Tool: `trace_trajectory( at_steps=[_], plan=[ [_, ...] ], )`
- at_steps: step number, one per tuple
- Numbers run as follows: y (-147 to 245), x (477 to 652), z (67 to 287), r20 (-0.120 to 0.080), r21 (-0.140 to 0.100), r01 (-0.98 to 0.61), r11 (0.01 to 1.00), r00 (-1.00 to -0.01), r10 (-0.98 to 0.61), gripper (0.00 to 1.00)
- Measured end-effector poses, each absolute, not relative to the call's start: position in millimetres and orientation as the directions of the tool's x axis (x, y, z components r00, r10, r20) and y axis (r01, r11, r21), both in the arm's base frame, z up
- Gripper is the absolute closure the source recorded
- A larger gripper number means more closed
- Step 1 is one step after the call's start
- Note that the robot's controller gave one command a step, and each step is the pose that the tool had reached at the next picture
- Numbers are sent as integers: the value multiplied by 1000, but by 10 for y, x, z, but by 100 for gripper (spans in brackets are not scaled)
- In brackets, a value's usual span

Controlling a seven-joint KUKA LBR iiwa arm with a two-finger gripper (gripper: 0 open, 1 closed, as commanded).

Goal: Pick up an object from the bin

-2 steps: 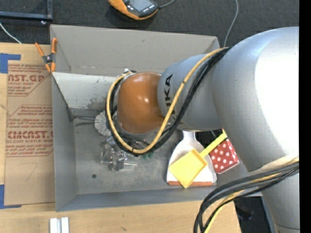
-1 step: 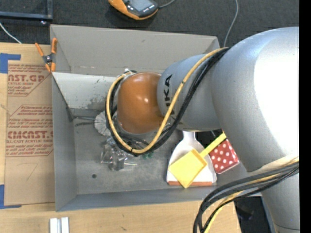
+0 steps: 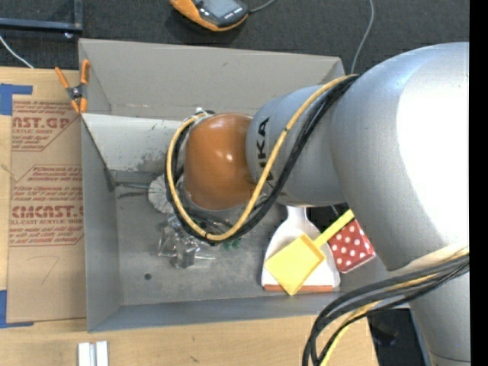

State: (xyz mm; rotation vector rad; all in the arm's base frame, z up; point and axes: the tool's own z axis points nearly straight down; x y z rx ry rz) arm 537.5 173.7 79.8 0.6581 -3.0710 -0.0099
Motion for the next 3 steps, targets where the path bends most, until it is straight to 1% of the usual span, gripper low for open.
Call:
trace_trajectory(
  at_steps=[3],
  plan=[
    [1737, 5375, 797, 0, 6, -410, 912, -912, -410, 100]
  ],
)
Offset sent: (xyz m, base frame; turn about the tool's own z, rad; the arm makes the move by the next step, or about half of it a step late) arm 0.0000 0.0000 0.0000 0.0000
